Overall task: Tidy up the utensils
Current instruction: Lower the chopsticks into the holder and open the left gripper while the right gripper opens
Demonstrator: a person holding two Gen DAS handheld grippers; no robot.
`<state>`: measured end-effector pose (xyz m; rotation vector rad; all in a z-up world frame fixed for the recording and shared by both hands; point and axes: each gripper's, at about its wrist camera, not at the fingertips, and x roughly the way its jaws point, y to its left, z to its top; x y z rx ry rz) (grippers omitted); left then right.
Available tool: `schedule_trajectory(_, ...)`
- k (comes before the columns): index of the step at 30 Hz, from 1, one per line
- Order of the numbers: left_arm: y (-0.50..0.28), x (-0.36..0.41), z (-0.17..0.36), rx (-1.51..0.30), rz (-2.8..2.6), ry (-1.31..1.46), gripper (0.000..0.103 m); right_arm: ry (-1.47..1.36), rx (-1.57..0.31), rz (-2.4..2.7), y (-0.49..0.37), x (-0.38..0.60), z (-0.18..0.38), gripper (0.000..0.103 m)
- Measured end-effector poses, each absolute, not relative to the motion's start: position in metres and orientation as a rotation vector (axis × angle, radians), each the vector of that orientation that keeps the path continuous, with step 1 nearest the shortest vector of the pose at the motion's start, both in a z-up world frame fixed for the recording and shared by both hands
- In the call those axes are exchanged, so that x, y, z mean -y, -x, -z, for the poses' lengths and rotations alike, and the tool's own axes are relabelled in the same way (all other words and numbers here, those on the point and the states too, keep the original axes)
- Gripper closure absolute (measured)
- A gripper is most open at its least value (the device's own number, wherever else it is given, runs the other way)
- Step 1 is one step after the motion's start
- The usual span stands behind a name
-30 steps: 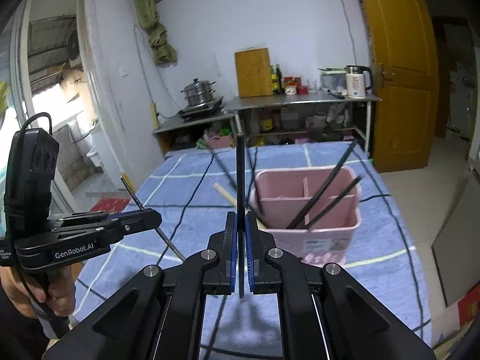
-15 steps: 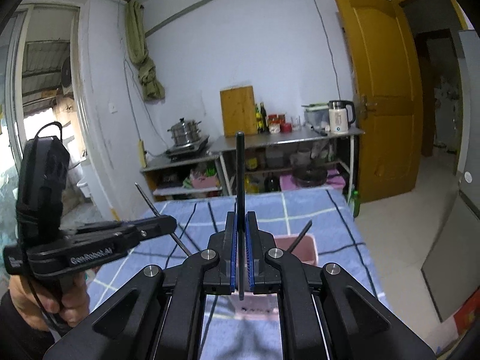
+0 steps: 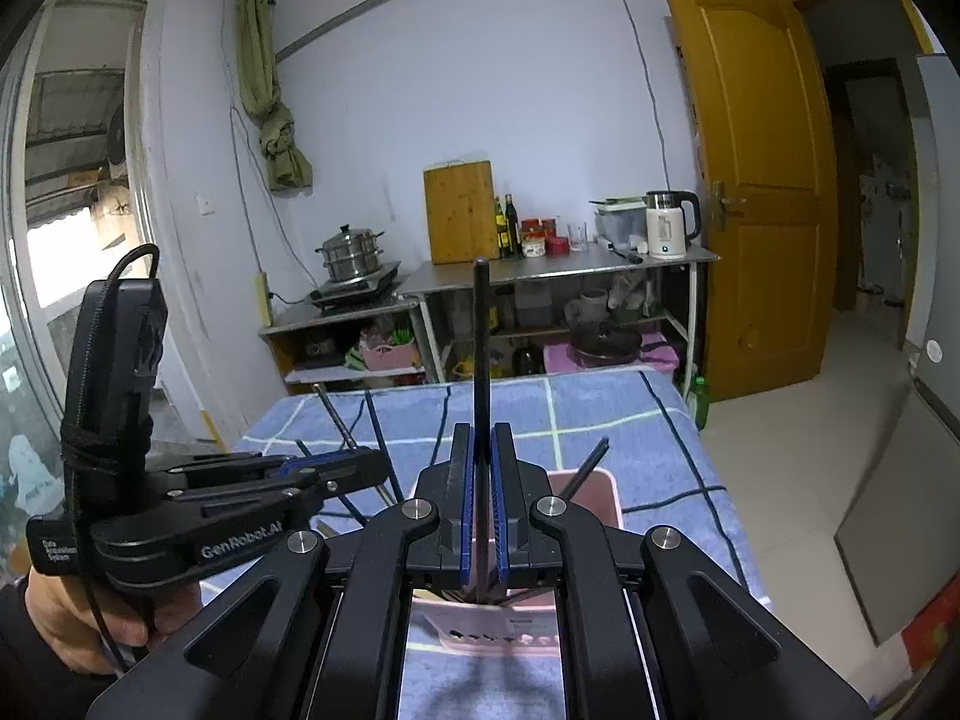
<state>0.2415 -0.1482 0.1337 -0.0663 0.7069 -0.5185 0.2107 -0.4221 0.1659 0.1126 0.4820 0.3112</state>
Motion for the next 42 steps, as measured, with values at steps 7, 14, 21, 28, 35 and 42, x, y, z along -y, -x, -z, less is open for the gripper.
schedule_trajectory(7, -0.249, 0.152, -0.107, -0.755, 0.524, 0.065, 0.097, -0.103, -0.528, -0.307, -0.216, 0.419, -0.14, 0.098)
schedule_trajectory(14, -0.25, 0.155, -0.101, -0.756, 0.534, 0.058, 0.097, -0.105, -0.573, -0.316, -0.221, 0.416, -0.119, 0.097)
schedule_trajectory(21, -0.244, 0.154, -0.109, -0.735, 0.529, 0.054, 0.077, -0.097, -0.563, -0.315, -0.216, 0.415, -0.126, 0.096)
schedule_trajectory(28, -0.229, 0.141, -0.129, -0.679, 0.53, 0.07, 0.074, -0.078, -0.519, -0.32, -0.199, 0.411, -0.141, 0.094)
schedule_trajectory(35, -0.211, 0.126, -0.145, -0.635, 0.522, 0.084, 0.072, -0.08, -0.494, -0.318, -0.183, 0.411, -0.152, 0.091)
schedule_trajectory(42, -0.186, 0.107, -0.149, -0.599, 0.498, 0.098, 0.066, -0.081, -0.487, -0.311, -0.162, 0.411, -0.15, 0.091)
